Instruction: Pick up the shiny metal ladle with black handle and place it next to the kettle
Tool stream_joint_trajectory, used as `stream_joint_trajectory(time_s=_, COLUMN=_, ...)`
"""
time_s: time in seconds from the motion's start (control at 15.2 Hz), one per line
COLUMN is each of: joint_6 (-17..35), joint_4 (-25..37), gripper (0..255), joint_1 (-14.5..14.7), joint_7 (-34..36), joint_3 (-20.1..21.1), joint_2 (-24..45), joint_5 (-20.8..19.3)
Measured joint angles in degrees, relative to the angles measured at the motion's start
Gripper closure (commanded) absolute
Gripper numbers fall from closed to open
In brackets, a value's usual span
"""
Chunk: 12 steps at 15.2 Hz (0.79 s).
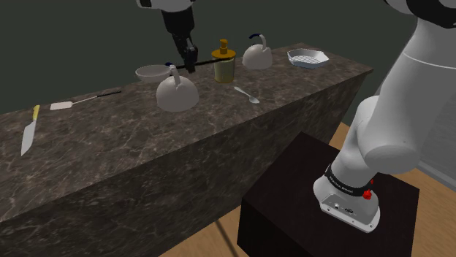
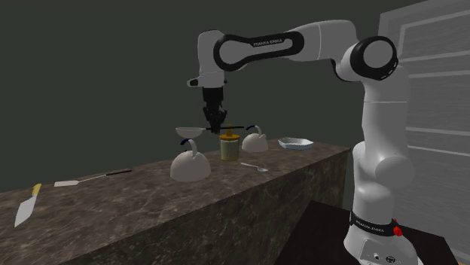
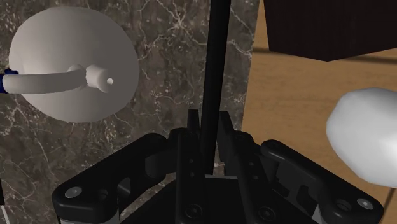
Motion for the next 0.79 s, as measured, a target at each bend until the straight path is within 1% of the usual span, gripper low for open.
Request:
stream_joint_trajectory(time_s=0.13, joint_6=-0.75, joint_4=0.61, gripper=255, joint_1=-0.3, joint_7=-0.7, joint_3=-0.29, joint_2=-0.24, joint_5=0.05)
stream_joint_trajectory(time_s=0.33, joint_6=0.54, joint_4=-3.11, gripper=255, joint_1=-1.97, joint_7=-3.88, joint_3=-1.97, joint_2=-3.12, joint_5=0.26)
stream_joint_trajectory(time_s=0.79, joint_6=2.37, joint_4=-8.44, gripper=255, joint_1=-6.15, joint_7=-12.76, joint_3=-6.92, joint_2=-7.93, joint_5=0.17)
